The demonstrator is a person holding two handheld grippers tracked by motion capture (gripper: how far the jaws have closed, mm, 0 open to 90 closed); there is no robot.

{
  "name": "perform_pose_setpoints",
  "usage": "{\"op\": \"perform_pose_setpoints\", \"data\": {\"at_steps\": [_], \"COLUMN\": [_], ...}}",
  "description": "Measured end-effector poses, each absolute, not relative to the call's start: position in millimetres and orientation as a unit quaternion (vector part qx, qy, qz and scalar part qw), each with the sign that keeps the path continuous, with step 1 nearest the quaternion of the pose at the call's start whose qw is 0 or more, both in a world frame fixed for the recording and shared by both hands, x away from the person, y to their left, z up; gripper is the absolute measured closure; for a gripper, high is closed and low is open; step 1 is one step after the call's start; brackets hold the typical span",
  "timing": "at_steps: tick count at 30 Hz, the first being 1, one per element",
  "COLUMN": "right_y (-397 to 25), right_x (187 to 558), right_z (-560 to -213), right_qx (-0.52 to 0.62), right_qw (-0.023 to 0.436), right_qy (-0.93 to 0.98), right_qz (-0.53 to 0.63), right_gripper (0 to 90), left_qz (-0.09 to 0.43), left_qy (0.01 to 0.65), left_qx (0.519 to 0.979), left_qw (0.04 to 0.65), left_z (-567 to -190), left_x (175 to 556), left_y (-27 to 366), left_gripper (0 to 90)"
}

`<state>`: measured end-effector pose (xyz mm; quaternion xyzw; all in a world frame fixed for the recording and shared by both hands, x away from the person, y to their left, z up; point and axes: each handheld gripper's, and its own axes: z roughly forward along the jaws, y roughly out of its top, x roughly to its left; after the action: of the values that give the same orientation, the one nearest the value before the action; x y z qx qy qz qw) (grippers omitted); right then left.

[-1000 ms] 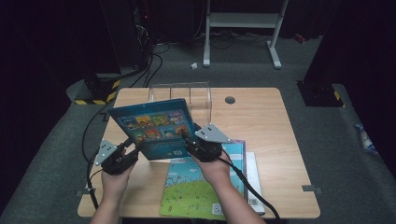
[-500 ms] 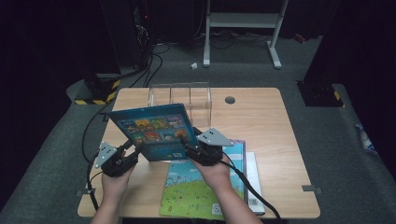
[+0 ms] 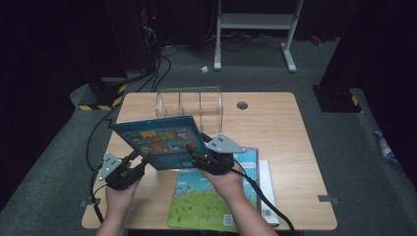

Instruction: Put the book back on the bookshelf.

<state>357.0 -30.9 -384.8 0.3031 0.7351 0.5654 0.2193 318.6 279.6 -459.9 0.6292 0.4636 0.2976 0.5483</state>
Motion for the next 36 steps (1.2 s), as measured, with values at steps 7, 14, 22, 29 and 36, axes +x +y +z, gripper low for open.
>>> {"op": "perform_pose_setpoints", "data": {"at_steps": [7, 14, 22, 29, 36], "right_y": [-24, -23, -27, -29, -31], "right_x": [359, 356, 351, 347, 344], "right_z": [-381, -382, -383, -383, -384], "right_qx": [0.290, 0.280, 0.260, 0.248, 0.243], "right_qw": [0.227, 0.234, 0.226, 0.224, 0.222], "right_qy": [0.741, 0.743, 0.750, 0.753, 0.754], "right_qz": [0.562, 0.561, 0.564, 0.566, 0.568], "right_gripper": [43.0, 48.0, 53.7, 57.8, 61.2], "left_qz": [0.299, 0.300, 0.298, 0.296, 0.296], "left_qy": [0.462, 0.462, 0.468, 0.469, 0.471], "left_qx": [0.632, 0.632, 0.629, 0.629, 0.626], "left_qw": [0.545, 0.545, 0.545, 0.545, 0.547], "left_z": [-459, -459, -458, -459, -459], "left_x": [316, 315, 314, 315, 315], "left_y": [280, 280, 280, 281, 281], "left_gripper": [49.3, 48.8, 48.3, 48.1, 48.1]}}
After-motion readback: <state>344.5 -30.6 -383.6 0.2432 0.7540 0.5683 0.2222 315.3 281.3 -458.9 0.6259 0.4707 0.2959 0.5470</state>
